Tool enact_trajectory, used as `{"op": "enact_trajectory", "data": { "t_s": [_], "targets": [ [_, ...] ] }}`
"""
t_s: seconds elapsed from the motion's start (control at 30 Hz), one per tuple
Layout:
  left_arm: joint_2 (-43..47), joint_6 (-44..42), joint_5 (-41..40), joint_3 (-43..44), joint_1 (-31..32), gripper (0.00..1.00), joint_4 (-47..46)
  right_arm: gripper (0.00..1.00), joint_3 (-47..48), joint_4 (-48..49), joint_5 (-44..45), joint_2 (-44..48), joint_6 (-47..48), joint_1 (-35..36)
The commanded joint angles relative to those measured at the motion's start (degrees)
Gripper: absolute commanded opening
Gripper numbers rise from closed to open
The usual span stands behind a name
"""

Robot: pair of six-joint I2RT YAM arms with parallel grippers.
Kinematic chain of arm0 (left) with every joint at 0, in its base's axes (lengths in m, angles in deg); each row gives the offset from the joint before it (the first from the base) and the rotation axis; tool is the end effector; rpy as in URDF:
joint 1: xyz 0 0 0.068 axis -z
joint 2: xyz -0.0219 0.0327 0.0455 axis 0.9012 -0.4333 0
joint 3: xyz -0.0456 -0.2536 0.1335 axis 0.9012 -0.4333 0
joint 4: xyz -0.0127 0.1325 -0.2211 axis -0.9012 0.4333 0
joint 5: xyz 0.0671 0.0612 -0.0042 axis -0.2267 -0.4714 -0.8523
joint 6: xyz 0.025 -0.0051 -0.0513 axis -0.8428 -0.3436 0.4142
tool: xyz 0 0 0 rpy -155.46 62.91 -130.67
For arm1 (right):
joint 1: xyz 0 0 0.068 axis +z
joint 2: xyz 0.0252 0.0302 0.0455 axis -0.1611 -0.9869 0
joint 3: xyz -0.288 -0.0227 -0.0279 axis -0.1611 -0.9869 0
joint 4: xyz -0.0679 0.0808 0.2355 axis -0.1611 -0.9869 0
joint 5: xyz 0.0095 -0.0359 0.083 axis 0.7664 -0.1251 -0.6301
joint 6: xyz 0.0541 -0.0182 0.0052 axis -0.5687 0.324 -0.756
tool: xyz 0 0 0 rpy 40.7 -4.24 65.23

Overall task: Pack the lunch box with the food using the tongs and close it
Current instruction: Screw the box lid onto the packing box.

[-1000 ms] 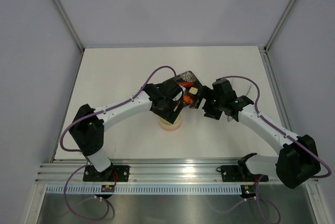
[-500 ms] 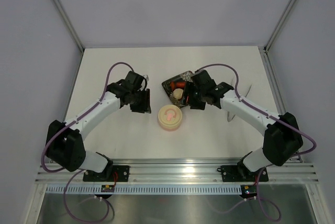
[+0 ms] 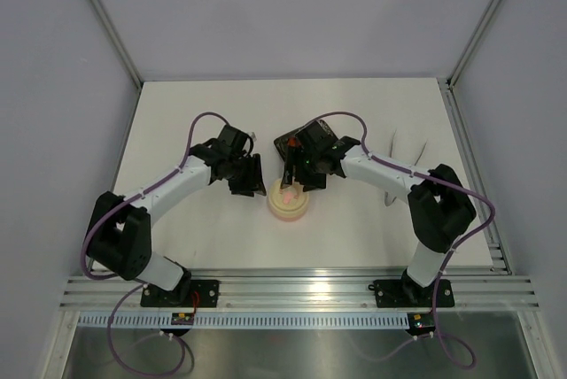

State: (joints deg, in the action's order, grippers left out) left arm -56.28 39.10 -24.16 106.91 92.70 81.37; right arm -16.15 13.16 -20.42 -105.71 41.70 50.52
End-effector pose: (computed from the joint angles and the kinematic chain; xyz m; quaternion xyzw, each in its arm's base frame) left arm 0.2499 -0.1457 0.2415 0.0099 0.9645 -0.2162 0.1511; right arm 0.2766 0.2494 0.2382 -0.0357 0.9582 0.2251 0.1728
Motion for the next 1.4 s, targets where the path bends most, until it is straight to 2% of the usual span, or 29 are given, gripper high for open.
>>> {"op": "enact_trajectory", "data": {
  "t_s": [0.0,0.47,1.1,1.37],
  "targets": [
    [-0.87,0.92,1.38,-0.38,-0.26,0.44,-2.98,0.76,2.26,2.22,-0.77,-0.69,0.66,0.40],
    [-7.46,1.80,2.87,-1.35,-0.26,0.42,-6.32,0.76,0.07,6.96,-6.04,-1.57,-0.83,0.41],
    [-8.35,2.06,3.05,-0.82,-0.26,0.41,-6.50,0.75,-3.18,9.34,-9.30,3.70,-2.24,0.41],
    [-6.33,1.54,1.91,-0.82,-0.26,0.41,-5.01,0.75,-3.97,9.51,-8.95,2.56,-2.76,0.41]
  ]
}}
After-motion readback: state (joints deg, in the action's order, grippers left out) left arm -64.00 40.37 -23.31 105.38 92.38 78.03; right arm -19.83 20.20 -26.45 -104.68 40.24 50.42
